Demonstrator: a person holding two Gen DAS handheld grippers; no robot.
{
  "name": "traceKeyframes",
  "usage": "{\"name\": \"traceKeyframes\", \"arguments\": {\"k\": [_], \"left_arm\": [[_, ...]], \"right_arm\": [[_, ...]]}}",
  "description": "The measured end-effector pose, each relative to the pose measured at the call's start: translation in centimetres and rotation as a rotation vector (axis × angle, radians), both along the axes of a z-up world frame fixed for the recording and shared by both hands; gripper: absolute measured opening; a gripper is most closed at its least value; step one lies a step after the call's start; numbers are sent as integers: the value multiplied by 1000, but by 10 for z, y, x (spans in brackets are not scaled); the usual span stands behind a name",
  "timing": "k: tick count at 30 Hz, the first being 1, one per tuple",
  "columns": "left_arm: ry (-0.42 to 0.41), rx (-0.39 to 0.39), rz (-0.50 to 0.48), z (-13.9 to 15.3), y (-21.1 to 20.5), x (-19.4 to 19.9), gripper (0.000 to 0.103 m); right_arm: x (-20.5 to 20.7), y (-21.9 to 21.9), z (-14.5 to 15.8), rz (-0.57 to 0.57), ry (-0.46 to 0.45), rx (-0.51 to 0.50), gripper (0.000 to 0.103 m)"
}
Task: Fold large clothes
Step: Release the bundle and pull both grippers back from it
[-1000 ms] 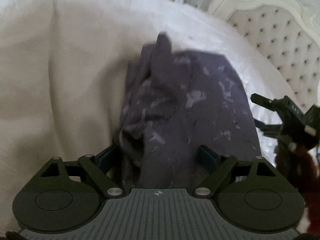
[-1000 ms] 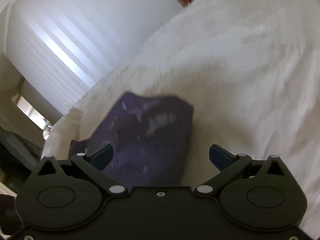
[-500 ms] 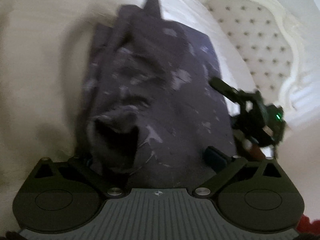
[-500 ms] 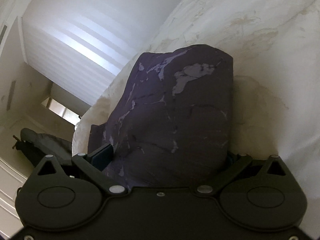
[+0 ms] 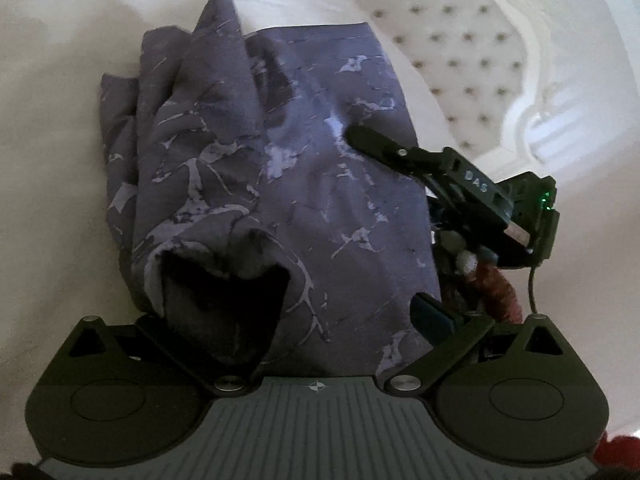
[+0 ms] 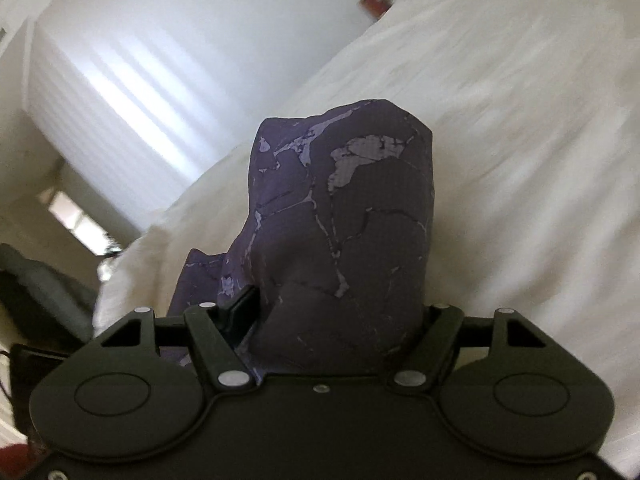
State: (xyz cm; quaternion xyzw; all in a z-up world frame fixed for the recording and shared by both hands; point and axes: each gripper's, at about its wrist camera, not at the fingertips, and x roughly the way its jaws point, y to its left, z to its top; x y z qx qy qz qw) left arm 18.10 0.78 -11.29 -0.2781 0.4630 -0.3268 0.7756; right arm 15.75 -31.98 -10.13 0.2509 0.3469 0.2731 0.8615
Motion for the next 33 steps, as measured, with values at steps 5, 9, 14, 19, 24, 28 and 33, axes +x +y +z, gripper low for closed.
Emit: {"name": "traceKeyframes", "arguments": {"k": [5, 9, 14, 19, 24, 28, 33], "left_arm": [[-58, -42, -90, 12, -94, 55, 102], [-91, -54, -101, 14, -138, 86, 101], [-3, 60, -23, -29, -145, 93, 93], [-77, 64, -18, -37, -129, 78, 88], [-123, 124, 0, -27, -134, 67, 89], [-251, 218, 40, 3, -134, 42, 89], [-554, 335, 49, 45, -144, 13, 89]], "right_arm": [[7, -81, 23, -130, -41, -108, 74], [13, -133, 32, -222, -66, -141, 76], [16, -149, 1, -384, 26, -275, 94], [-4, -163, -42, -482, 42, -152, 100], [-29, -166, -33, -537, -23, -164, 102], [-49, -176, -26, -573, -31, -198, 102], [-73, -170, 7, -624, -38, -252, 102]]}}
